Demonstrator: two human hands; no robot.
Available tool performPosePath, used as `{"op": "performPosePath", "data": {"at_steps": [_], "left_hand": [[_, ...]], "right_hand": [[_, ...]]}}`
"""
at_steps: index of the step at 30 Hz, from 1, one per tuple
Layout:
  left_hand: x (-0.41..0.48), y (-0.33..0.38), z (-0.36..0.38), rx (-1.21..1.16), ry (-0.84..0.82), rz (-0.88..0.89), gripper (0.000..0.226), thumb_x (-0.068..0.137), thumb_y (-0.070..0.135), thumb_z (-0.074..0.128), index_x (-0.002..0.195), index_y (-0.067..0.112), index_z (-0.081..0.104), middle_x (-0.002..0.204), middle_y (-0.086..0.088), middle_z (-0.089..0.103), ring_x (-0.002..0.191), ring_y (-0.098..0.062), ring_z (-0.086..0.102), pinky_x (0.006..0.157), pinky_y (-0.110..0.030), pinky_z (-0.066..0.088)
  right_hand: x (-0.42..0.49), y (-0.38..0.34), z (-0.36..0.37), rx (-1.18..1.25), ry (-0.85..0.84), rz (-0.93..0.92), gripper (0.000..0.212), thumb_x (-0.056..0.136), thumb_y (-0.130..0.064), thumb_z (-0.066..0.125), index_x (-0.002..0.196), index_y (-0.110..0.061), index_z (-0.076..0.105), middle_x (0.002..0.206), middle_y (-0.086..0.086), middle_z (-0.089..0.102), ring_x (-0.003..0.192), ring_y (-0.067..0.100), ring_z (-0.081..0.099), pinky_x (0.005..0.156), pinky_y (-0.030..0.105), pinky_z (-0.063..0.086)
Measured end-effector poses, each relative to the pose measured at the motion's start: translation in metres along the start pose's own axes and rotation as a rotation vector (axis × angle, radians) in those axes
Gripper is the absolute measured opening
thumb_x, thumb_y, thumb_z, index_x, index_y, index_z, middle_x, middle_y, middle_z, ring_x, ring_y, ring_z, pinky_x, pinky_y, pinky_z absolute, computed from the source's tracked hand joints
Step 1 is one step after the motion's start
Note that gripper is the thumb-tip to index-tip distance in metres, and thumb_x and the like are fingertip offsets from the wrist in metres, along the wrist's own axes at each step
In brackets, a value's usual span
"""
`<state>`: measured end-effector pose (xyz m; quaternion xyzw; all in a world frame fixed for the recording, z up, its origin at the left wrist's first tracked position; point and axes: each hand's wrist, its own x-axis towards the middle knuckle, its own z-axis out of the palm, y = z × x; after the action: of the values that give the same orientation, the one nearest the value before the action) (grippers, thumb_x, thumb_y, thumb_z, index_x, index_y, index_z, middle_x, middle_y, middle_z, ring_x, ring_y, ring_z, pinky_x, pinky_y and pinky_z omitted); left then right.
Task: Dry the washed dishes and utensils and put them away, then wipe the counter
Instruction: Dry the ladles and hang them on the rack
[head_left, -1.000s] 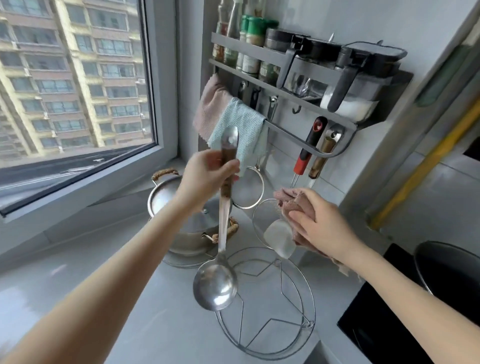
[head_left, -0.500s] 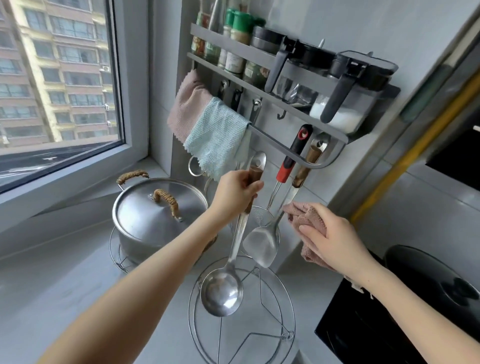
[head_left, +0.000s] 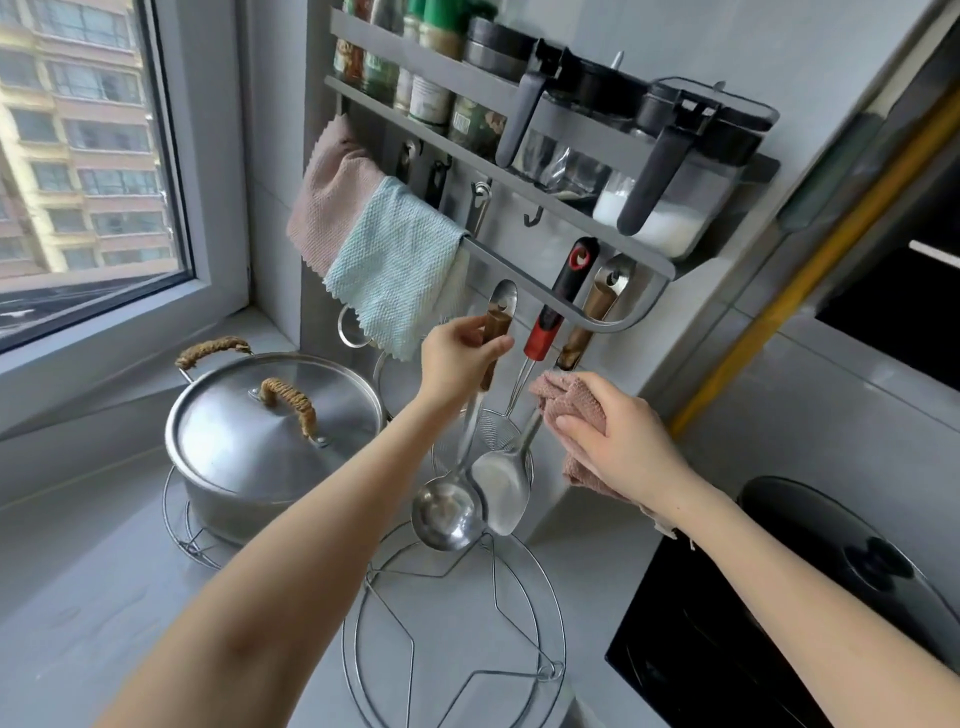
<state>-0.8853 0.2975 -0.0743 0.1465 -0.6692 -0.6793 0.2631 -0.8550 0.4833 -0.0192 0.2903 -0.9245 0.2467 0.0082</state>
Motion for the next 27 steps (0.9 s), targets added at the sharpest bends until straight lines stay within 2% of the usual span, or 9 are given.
{"op": "performPosePath", "data": {"at_steps": [2, 4, 7, 10, 13, 17, 22, 27], "left_hand": [[0.004, 0.001, 0.002, -0.117, 0.03, -0.036, 0.029, 0.07, 0.016, 0.082, 0.095, 0.007, 0.07, 0.081, -0.004, 0.071, 0.076, -0.018, 0.067, 0.08, -0.04, 0.057], [0.007, 0.003, 0.004, -0.209, 0.042, -0.045, 0.026, 0.068, 0.017, 0.083, 0.088, 0.007, 0.07, 0.079, -0.008, 0.07, 0.069, -0.018, 0.064, 0.068, -0.037, 0.057], [0.009, 0.01, 0.009, -0.329, 0.051, -0.054, 0.026, 0.071, 0.014, 0.081, 0.091, 0.002, 0.069, 0.073, -0.009, 0.065, 0.059, -0.017, 0.056, 0.049, -0.027, 0.045], [0.013, 0.021, 0.015, -0.437, 0.072, -0.05, 0.021, 0.074, 0.009, 0.078, 0.09, 0.002, 0.068, 0.067, -0.006, 0.061, 0.052, -0.014, 0.049, 0.042, -0.022, 0.039], [0.023, 0.026, 0.017, -0.53, 0.087, -0.017, 0.013, 0.076, 0.005, 0.075, 0.087, 0.003, 0.069, 0.064, -0.005, 0.061, 0.047, -0.01, 0.045, 0.043, -0.022, 0.037], [0.03, 0.031, 0.018, -0.589, 0.101, 0.022, 0.007, 0.076, 0.004, 0.073, 0.083, 0.005, 0.07, 0.065, 0.001, 0.064, 0.05, -0.001, 0.053, 0.048, -0.016, 0.041], [0.034, 0.036, 0.018, -0.647, 0.102, 0.014, 0.019, 0.076, 0.007, 0.075, 0.094, 0.003, 0.07, 0.073, 0.0, 0.066, 0.059, -0.003, 0.058, 0.056, -0.016, 0.046], [0.037, 0.039, 0.025, -0.57, 0.075, -0.013, 0.033, 0.075, 0.009, 0.077, 0.105, -0.001, 0.067, 0.078, -0.002, 0.067, 0.064, -0.003, 0.061, 0.062, -0.017, 0.049]], "right_hand": [[0.005, -0.002, -0.004, -0.008, 0.001, -0.014, 0.041, 0.093, -0.02, 0.058, 0.132, -0.022, 0.05, 0.124, -0.005, 0.063, 0.113, 0.013, 0.058, 0.094, 0.027, 0.046], [0.011, -0.004, -0.008, -0.028, 0.005, -0.026, 0.04, 0.093, -0.021, 0.059, 0.131, -0.024, 0.05, 0.119, -0.005, 0.065, 0.109, 0.014, 0.06, 0.09, 0.026, 0.047], [0.018, -0.006, -0.013, -0.066, -0.001, -0.04, 0.042, 0.093, -0.024, 0.058, 0.134, -0.024, 0.048, 0.122, -0.002, 0.064, 0.111, 0.016, 0.06, 0.096, 0.032, 0.048], [0.023, -0.007, -0.016, -0.113, -0.006, -0.04, 0.045, 0.093, -0.025, 0.058, 0.136, -0.023, 0.047, 0.125, 0.0, 0.063, 0.114, 0.019, 0.059, 0.097, 0.033, 0.048], [0.022, -0.004, -0.018, -0.168, 0.011, -0.054, 0.044, 0.093, -0.026, 0.058, 0.135, -0.024, 0.047, 0.121, 0.0, 0.065, 0.11, 0.021, 0.061, 0.092, 0.032, 0.049], [0.018, 0.001, -0.018, -0.254, 0.012, -0.064, 0.045, 0.093, -0.026, 0.057, 0.136, -0.022, 0.046, 0.122, 0.002, 0.064, 0.111, 0.024, 0.06, 0.087, 0.027, 0.044], [0.015, 0.003, -0.016, -0.294, 0.007, -0.069, 0.044, 0.093, -0.028, 0.057, 0.136, -0.024, 0.047, 0.121, 0.002, 0.065, 0.11, 0.027, 0.06, 0.089, 0.033, 0.047], [0.015, -0.001, -0.016, -0.302, 0.007, -0.08, 0.045, 0.094, -0.028, 0.056, 0.137, -0.024, 0.045, 0.126, 0.001, 0.062, 0.114, 0.025, 0.059, 0.09, 0.03, 0.046]]}}
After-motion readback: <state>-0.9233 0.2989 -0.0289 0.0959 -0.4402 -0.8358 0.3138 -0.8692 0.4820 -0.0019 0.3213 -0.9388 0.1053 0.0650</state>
